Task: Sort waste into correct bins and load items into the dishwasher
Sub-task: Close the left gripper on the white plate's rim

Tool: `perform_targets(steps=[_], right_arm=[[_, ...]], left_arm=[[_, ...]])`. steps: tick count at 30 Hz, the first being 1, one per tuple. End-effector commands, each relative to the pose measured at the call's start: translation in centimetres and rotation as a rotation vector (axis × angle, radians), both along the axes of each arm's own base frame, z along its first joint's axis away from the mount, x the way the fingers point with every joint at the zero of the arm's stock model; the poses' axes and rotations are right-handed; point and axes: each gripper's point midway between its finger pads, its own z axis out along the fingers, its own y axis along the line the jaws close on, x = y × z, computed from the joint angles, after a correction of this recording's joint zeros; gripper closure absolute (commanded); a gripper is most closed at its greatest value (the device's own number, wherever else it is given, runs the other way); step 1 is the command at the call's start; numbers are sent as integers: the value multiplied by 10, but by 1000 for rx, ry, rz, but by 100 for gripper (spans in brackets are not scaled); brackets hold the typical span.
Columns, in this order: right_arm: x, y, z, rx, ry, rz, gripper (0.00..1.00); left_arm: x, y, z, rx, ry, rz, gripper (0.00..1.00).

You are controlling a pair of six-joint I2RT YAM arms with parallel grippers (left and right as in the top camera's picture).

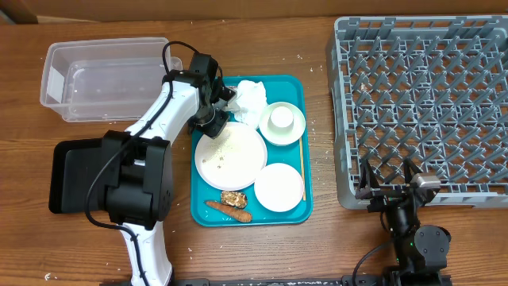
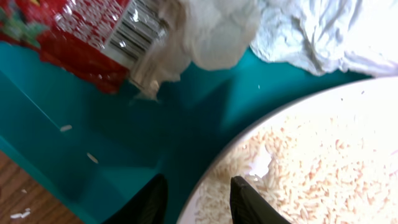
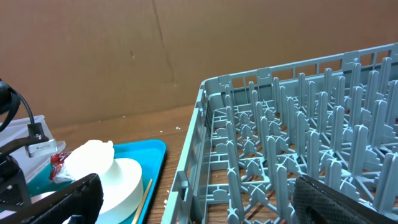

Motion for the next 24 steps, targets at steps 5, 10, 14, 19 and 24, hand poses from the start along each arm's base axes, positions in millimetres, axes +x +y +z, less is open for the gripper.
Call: perform_targets(steps=[5, 10, 14, 19, 24], right_arm=[[0, 0, -1, -7, -8, -2, 0], [0, 0, -1, -7, -8, -2, 0], [0, 0, -1, -7, -8, -2, 0], [0, 0, -1, -7, -7, -2, 0], [0, 0, -1, -7, -8, -2, 0]], left_arm=[[-4, 2, -9, 12, 16, -17, 71], [-5, 3, -10, 13, 19, -17, 64], [-5, 3, -10, 14, 22, -17, 64], [-7, 3, -10, 15, 29, -17, 62], [-7, 3, -10, 15, 30, -17, 62]])
